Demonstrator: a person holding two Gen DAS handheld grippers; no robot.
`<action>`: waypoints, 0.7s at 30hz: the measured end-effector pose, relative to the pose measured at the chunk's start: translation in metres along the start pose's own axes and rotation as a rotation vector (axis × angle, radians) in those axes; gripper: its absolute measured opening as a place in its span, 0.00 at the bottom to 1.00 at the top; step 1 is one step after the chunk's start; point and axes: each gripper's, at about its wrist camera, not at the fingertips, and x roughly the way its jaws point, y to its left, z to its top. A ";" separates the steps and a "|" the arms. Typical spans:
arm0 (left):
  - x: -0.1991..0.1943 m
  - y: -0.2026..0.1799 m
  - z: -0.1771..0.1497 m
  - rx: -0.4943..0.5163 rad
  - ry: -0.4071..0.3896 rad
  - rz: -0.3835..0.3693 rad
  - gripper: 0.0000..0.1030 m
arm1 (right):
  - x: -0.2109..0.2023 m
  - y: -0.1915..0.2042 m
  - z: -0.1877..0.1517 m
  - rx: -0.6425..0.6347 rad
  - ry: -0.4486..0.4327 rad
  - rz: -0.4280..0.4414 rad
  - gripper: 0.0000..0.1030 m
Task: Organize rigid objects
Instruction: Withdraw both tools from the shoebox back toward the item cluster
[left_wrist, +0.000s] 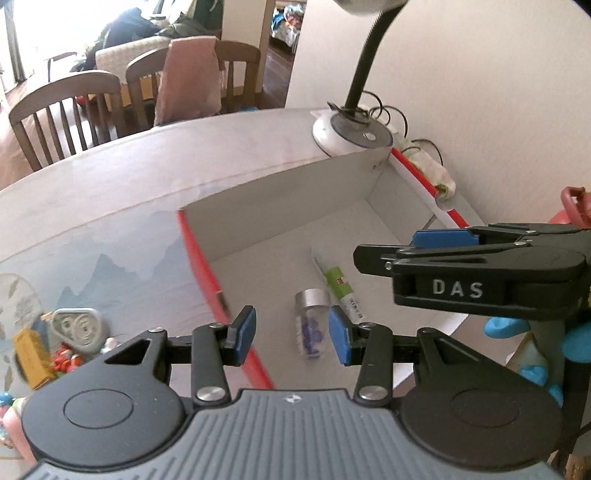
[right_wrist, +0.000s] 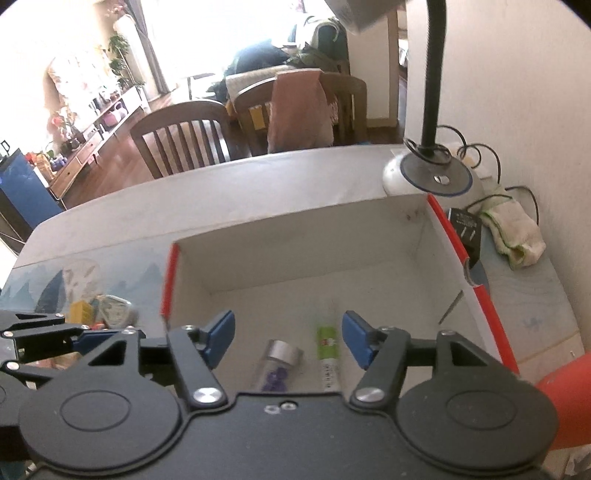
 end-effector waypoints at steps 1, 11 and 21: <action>-0.006 0.005 -0.003 -0.004 -0.007 -0.001 0.41 | -0.003 0.005 -0.001 -0.003 -0.006 0.000 0.63; -0.062 0.042 -0.037 0.023 -0.082 -0.017 0.46 | -0.034 0.057 -0.025 0.001 -0.083 0.030 0.74; -0.107 0.079 -0.076 0.044 -0.141 -0.013 0.60 | -0.062 0.105 -0.060 0.015 -0.165 0.086 0.84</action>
